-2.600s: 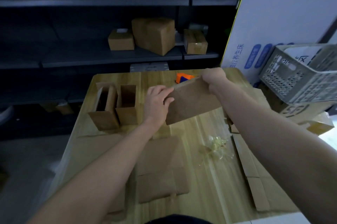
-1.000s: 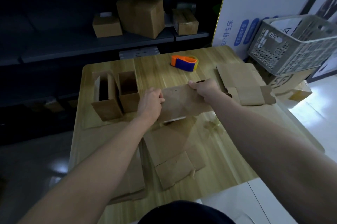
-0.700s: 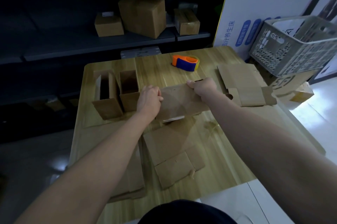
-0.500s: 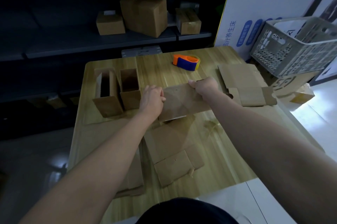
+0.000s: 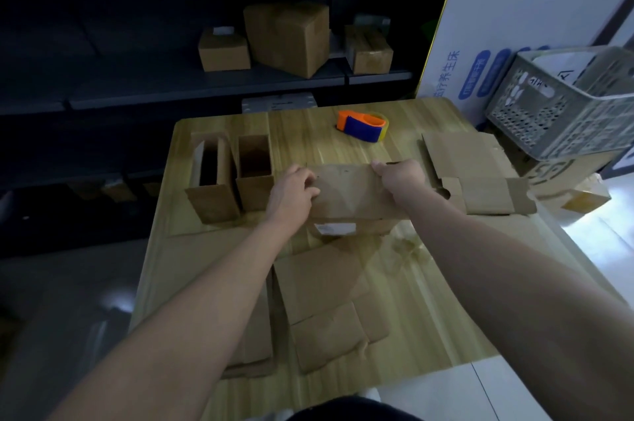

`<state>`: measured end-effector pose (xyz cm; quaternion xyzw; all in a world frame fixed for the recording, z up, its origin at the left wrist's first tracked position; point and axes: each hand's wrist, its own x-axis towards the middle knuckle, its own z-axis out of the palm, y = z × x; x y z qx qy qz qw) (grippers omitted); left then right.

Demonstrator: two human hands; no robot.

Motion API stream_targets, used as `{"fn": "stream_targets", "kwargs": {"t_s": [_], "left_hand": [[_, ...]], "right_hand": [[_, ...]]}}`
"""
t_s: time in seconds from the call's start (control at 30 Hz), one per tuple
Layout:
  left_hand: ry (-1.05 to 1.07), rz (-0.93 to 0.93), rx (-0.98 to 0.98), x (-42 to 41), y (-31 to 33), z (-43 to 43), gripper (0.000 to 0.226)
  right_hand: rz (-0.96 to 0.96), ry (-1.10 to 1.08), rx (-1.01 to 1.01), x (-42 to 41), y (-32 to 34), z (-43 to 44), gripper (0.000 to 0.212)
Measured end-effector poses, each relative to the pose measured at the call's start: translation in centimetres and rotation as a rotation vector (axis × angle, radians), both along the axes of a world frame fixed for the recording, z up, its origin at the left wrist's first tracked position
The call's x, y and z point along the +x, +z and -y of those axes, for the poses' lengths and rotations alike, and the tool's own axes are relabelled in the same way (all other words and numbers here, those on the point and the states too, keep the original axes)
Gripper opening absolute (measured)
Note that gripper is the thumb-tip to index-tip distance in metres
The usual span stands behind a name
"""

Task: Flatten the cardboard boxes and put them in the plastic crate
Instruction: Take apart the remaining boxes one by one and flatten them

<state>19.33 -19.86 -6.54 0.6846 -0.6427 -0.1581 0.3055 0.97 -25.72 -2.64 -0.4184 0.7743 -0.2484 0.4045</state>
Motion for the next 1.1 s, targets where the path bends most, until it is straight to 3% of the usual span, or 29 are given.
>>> {"fn": "stream_targets", "kwargs": {"t_s": [0.23, 0.67, 0.93, 1.1], "left_hand": [[-0.001, -0.078, 0.113, 0.0, 0.5, 0.6, 0.010], [-0.026, -0.047, 0.153, 0.2, 0.7, 0.8, 0.020], [-0.229, 0.269, -0.010, 0.2, -0.1, -1.1, 0.031], [-0.202, -0.048, 0.073, -0.2, 0.3, -1.0, 0.016]], "right_hand": [[0.001, 0.022, 0.002, -0.3, 0.0, 0.4, 0.057], [-0.016, 0.045, -0.052, 0.3, 0.0, 0.6, 0.045], [-0.067, 0.087, -0.103, 0.4, -0.1, 0.6, 0.045], [-0.057, 0.060, -0.118, 0.3, -0.2, 0.4, 0.047]]}}
